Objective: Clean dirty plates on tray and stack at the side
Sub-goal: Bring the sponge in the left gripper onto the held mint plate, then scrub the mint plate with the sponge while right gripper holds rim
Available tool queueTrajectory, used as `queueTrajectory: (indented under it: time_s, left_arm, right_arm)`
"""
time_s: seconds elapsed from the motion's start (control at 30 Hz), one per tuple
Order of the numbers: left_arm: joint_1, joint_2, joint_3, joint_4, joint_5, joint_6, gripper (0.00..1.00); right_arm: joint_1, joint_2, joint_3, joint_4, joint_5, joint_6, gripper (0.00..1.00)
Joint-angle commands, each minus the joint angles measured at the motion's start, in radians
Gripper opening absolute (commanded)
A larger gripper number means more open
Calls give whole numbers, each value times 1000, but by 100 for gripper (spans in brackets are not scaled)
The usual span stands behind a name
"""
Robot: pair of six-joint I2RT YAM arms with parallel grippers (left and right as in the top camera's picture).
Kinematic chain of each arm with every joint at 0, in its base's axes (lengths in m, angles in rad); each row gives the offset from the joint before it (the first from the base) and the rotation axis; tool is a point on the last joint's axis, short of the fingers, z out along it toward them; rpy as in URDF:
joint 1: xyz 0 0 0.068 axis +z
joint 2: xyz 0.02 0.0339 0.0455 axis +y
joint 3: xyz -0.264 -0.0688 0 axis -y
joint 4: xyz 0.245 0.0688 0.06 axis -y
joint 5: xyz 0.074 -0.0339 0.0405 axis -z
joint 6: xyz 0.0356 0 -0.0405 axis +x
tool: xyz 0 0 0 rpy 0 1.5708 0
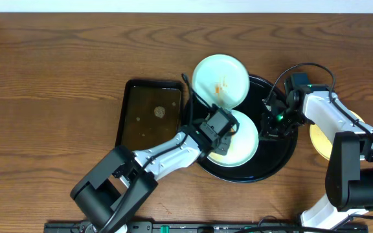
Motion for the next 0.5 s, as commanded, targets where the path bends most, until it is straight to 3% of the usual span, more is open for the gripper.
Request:
queueTrajectory:
  time_s: [0.0,0.47]
  left_arm:
    - [35,37,-5,-25,-87,-11,8]
    - [79,-98,4,-59,-87,-83,8]
  right_arm:
    - [10,5,-1,-4,4,10,2]
    - [10,5,-1,-30,56,17,4]
